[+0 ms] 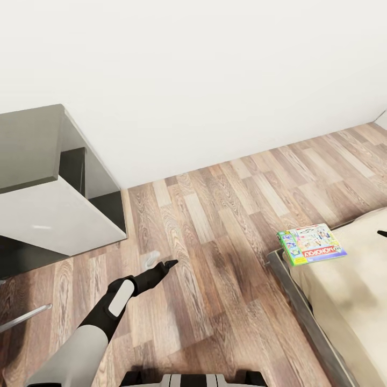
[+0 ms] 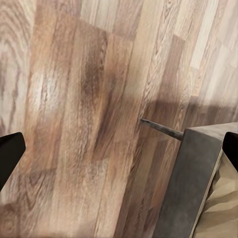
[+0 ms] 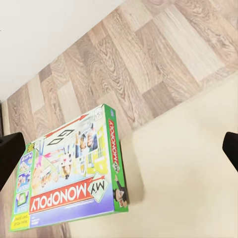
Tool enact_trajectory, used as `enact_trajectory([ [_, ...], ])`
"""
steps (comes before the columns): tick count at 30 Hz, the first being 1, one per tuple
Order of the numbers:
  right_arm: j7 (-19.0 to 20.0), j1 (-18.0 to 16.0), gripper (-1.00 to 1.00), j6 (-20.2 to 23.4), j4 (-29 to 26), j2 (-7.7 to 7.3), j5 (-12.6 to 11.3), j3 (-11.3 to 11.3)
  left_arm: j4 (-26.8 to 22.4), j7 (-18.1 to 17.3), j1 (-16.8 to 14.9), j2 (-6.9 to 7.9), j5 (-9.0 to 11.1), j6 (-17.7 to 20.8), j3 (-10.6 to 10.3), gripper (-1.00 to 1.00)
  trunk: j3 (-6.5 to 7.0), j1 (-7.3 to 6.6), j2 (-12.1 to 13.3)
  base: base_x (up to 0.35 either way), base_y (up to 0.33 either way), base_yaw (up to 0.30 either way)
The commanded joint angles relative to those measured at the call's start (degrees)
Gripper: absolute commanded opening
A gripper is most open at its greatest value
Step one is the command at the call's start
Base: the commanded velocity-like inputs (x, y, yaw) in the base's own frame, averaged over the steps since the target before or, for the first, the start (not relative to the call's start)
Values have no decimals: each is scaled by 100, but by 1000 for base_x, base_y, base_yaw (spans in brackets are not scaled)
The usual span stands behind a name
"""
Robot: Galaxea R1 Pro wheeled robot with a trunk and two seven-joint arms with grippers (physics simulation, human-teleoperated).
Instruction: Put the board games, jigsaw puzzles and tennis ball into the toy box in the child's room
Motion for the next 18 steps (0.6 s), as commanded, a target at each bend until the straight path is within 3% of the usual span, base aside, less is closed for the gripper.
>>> enact_trajectory([
  [1,16,-5,100,55,4,0,-15,-10,-2,-7,-2,-6,27,49,29,100,-3,0,-1,0,0,0],
  [18,16,-5,100,55,4,0,-15,-10,-2,-7,-2,-6,27,49,29,100,-3,0,-1,0,0,0],
])
